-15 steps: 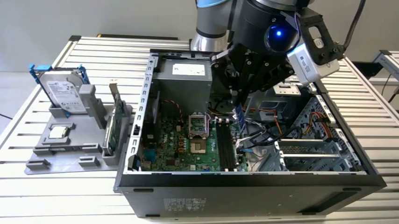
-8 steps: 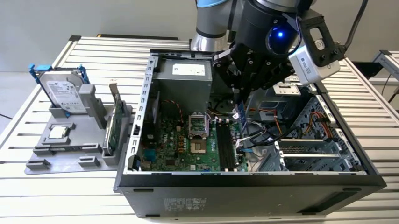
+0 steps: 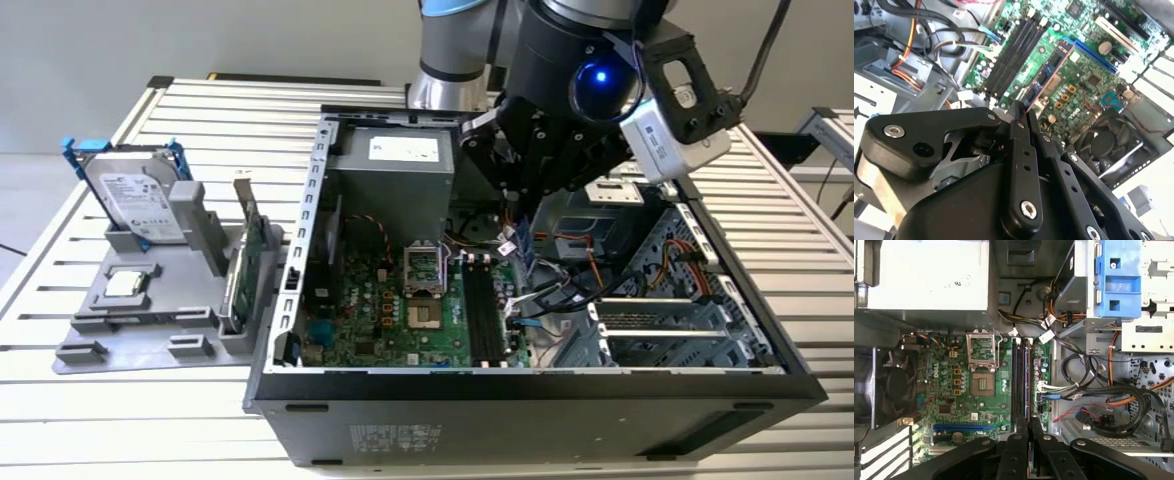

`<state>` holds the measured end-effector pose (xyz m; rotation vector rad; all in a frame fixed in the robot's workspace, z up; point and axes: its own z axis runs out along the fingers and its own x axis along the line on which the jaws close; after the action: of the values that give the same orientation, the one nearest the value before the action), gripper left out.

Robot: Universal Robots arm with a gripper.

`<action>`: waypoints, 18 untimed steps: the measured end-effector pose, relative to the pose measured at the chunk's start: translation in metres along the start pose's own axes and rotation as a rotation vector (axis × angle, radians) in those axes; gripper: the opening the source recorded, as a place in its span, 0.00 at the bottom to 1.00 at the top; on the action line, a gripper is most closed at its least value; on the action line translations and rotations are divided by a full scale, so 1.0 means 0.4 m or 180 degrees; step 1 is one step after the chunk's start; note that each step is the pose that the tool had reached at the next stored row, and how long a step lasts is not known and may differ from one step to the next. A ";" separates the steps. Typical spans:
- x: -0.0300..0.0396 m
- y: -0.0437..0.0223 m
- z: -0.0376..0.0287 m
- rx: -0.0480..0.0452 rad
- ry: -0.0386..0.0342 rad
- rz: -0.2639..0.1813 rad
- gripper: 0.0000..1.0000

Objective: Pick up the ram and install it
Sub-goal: 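Insert the ram into the slot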

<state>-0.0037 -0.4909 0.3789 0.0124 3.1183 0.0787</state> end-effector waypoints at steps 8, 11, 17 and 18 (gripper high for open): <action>-0.006 0.001 0.004 0.0177 -0.0035 -0.0003 0.00; -0.014 0.001 0.005 0.0195 0.0022 -0.0002 0.00; -0.017 0.001 0.005 0.0192 0.0053 -0.0002 0.00; -0.017 0.001 0.005 0.0191 0.0053 -0.0002 0.00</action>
<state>0.0031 -0.4904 0.3772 0.0120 3.1360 -0.0150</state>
